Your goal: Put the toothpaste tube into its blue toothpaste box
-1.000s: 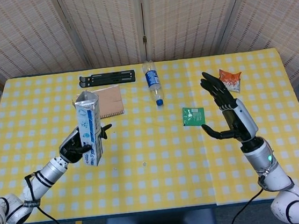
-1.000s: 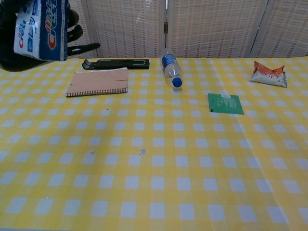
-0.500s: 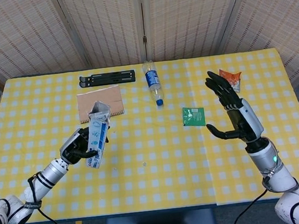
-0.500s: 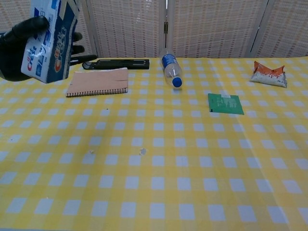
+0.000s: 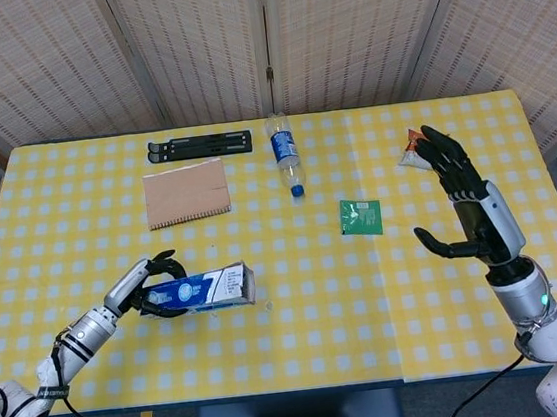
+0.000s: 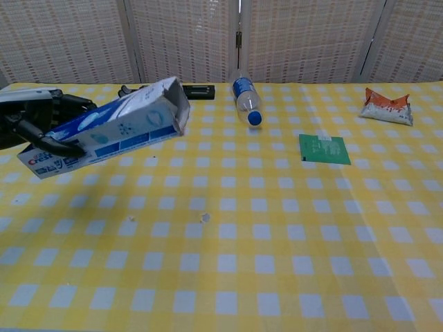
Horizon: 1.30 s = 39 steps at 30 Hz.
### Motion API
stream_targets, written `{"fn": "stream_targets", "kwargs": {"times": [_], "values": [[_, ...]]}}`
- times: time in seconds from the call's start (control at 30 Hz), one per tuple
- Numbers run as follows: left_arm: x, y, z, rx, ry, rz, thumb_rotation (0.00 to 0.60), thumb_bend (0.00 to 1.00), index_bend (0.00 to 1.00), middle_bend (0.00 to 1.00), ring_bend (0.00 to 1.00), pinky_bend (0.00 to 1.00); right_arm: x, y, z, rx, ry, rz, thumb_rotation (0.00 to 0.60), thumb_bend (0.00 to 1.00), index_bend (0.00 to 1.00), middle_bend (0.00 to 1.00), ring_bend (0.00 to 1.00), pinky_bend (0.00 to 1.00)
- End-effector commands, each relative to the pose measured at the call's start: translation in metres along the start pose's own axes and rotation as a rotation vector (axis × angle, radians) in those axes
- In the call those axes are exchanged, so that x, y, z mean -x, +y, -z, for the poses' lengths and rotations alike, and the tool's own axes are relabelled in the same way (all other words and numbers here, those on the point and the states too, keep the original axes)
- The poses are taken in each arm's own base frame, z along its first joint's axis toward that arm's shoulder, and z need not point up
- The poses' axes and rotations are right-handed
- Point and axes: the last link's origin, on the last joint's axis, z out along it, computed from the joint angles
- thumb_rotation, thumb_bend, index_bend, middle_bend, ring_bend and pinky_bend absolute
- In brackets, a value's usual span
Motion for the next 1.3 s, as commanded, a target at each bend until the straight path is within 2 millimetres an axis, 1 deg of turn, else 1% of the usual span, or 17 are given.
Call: {"fn": "stream_targets", "kwargs": {"times": [0.03, 0.17, 0.37, 0.43, 0.5, 0.57, 0.67, 0.73, 0.77, 0.8, 0.83, 0.9, 1.0, 1.07, 1.17, 1.27, 1.3], "values": [[-0.005, -0.017, 0.013, -0.073, 0.030, -0.111, 0.600, 0.15, 0.54, 0.59, 0.46, 0.06, -0.003, 0.004, 0.000, 0.020, 0.008, 0.007, 0.600, 0.36, 0.00, 0.00, 0.00, 0.00], [-0.003, -0.032, 0.016, -0.103, 0.057, -0.231, 0.600, 0.15, 0.55, 0.59, 0.46, 0.06, -0.002, 0.006, 0.001, 0.028, 0.010, 0.002, 0.600, 0.36, 0.00, 0.00, 0.00, 0.00], [0.005, -0.046, 0.005, -0.129, 0.101, -0.306, 0.600, 0.15, 0.53, 0.59, 0.45, 0.06, 0.003, 0.009, 0.002, 0.034, -0.011, 0.030, 0.600, 0.36, 0.00, 0.00, 0.00, 0.00], [0.010, -0.052, 0.000, -0.144, 0.104, -0.347, 0.600, 0.15, 0.52, 0.59, 0.42, 0.04, 0.005, 0.010, 0.003, 0.028, -0.015, 0.035, 0.600, 0.36, 0.00, 0.00, 0.00, 0.00], [0.014, -0.057, -0.004, -0.159, 0.096, -0.408, 0.600, 0.15, 0.48, 0.57, 0.35, 0.01, 0.005, 0.010, 0.003, 0.024, -0.016, 0.037, 0.600, 0.36, 0.00, 0.00, 0.00, 0.00], [0.016, -0.058, -0.006, -0.162, 0.096, -0.438, 0.600, 0.15, 0.43, 0.49, 0.26, 0.00, 0.005, 0.011, 0.004, 0.024, -0.016, 0.035, 0.600, 0.36, 0.00, 0.00, 0.00, 0.00], [0.018, -0.058, -0.007, -0.169, 0.091, -0.462, 0.600, 0.15, 0.36, 0.38, 0.17, 0.00, 0.003, 0.011, 0.004, 0.025, -0.015, 0.041, 0.600, 0.36, 0.00, 0.00, 0.00, 0.00], [0.019, -0.059, -0.006, -0.182, 0.067, -0.497, 0.600, 0.14, 0.26, 0.22, 0.07, 0.00, 0.002, 0.012, 0.005, 0.029, -0.015, 0.048, 0.600, 0.36, 0.00, 0.00, 0.00, 0.00], [0.017, -0.058, -0.005, -0.188, 0.059, -0.520, 0.600, 0.14, 0.18, 0.12, 0.02, 0.00, 0.001, 0.012, 0.006, 0.032, -0.014, 0.056, 0.600, 0.36, 0.00, 0.00, 0.00, 0.00], [0.016, -0.056, -0.004, -0.181, 0.063, -0.538, 0.600, 0.13, 0.11, 0.04, 0.00, 0.00, 0.000, 0.013, 0.006, 0.034, -0.016, 0.069, 0.600, 0.36, 0.00, 0.00, 0.00, 0.00], [0.014, -0.052, -0.003, -0.167, 0.073, -0.551, 0.600, 0.13, 0.07, 0.01, 0.00, 0.00, -0.001, 0.013, 0.007, 0.037, -0.017, 0.089, 0.600, 0.36, 0.00, 0.00, 0.00, 0.00], [0.011, -0.041, 0.000, -0.125, 0.106, -0.586, 0.600, 0.12, 0.03, 0.00, 0.00, 0.00, -0.004, 0.013, 0.010, 0.039, -0.016, 0.152, 0.600, 0.36, 0.00, 0.00, 0.00, 0.00], [0.004, -0.023, 0.008, -0.074, 0.139, -0.644, 0.600, 0.12, 0.03, 0.00, 0.00, 0.00, -0.007, 0.013, 0.015, 0.064, -0.020, 0.265, 0.600, 0.36, 0.00, 0.00, 0.00, 0.00], [-0.002, -0.010, 0.016, -0.037, 0.174, -0.697, 0.600, 0.12, 0.05, 0.00, 0.00, 0.00, -0.011, 0.012, 0.020, 0.095, -0.022, 0.364, 0.600, 0.36, 0.00, 0.00, 0.00, 0.00], [-0.013, 0.014, 0.038, 0.035, 0.270, -0.817, 0.600, 0.12, 0.09, 0.00, 0.00, 0.00, -0.022, 0.013, 0.034, 0.179, -0.028, 0.606, 0.600, 0.36, 0.00, 0.00, 0.00, 0.00], [-0.022, 0.026, 0.062, 0.041, 0.357, -0.896, 0.600, 0.12, 0.10, 0.02, 0.00, 0.00, -0.035, 0.017, 0.052, 0.305, -0.071, 0.851, 0.600, 0.36, 0.00, 0.00, 0.00, 0.00], [-0.024, 0.026, 0.074, 0.022, 0.385, -0.922, 0.600, 0.12, 0.11, 0.03, 0.00, 0.00, -0.041, 0.018, 0.061, 0.369, -0.097, 0.965, 0.600, 0.36, 0.00, 0.00, 0.00, 0.00]]}}
